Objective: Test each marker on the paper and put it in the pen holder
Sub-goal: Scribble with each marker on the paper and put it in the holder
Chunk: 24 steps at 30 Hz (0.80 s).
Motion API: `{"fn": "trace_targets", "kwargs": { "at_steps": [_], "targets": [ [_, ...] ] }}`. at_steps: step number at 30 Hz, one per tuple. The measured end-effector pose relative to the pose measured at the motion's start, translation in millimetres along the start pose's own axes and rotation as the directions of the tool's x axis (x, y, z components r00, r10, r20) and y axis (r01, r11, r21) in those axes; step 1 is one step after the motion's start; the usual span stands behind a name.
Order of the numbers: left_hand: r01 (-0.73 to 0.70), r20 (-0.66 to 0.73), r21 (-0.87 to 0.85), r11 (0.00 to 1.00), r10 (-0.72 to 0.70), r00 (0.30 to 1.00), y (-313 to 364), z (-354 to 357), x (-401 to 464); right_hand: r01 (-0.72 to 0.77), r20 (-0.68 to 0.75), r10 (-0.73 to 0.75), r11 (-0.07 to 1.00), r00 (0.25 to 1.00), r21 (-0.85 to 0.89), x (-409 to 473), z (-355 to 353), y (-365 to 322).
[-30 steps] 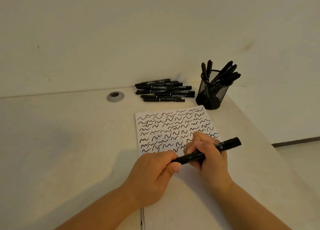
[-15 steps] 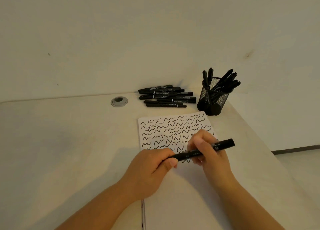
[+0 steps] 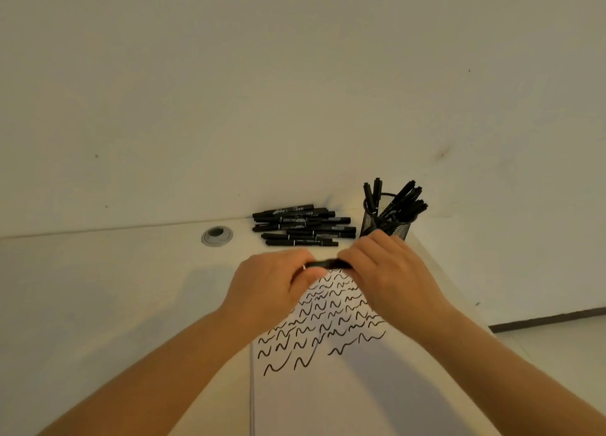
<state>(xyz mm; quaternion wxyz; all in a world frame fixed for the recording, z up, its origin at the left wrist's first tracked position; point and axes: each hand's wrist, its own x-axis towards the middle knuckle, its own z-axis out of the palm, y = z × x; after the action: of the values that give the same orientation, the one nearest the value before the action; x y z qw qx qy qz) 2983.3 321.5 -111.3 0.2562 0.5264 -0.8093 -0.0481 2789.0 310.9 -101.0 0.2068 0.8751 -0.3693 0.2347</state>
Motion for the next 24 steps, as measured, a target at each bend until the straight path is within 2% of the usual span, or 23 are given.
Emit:
{"fn": "trace_targets", "kwargs": {
  "at_steps": [2, 3, 5, 7, 8, 11, 13, 20, 24],
  "targets": [
    [0.071, -0.032, -0.001, 0.998, -0.071, 0.997, -16, 2, 21, -0.199, 0.039, 0.196, 0.977, 0.98, 0.073, 14, -3, 16],
    [0.102, -0.02, 0.036, 0.994, -0.102, 0.995, -26, 4, 30, -0.343, 0.052, 0.339, 0.925, 0.939, 0.162, 21, -4, 26],
    [0.132, 0.03, 0.143, 0.981, -0.137, 0.99, -47, 13, 46, -0.565, 0.034, 0.602, 0.728, 0.798, 0.389, 29, -6, 49],
    [0.136, 0.075, 0.203, 0.97, -0.153, 0.985, -67, 23, 59, -0.624, 0.0, 0.745, 0.559, 0.667, 0.547, 33, -6, 72],
    [0.137, 0.099, 0.215, 0.967, -0.161, 0.982, -75, 27, 63, -0.622, -0.007, 0.78, 0.503, 0.625, 0.6, 35, -6, 81],
    [0.144, 0.15, 0.247, 0.958, -0.184, 0.971, -92, 37, 74, -0.575, -0.014, 0.828, 0.401, 0.56, 0.713, 41, -4, 99],
    [0.149, 0.151, 0.275, 0.95, -0.195, 0.969, -98, 41, 80, -0.559, -0.021, 0.826, 0.4, 0.563, 0.726, 44, -2, 105],
    [0.12, 0.11, 0.334, 0.935, -0.165, 0.98, -104, 53, 85, -0.633, 0.045, 0.716, 0.584, 0.697, 0.508, 35, 26, 99],
    [0.115, 0.117, 0.354, 0.928, -0.166, 0.979, -107, 53, 85, -0.64, 0.099, 0.674, 0.632, 0.732, 0.436, 29, 39, 92]
  ]
}}
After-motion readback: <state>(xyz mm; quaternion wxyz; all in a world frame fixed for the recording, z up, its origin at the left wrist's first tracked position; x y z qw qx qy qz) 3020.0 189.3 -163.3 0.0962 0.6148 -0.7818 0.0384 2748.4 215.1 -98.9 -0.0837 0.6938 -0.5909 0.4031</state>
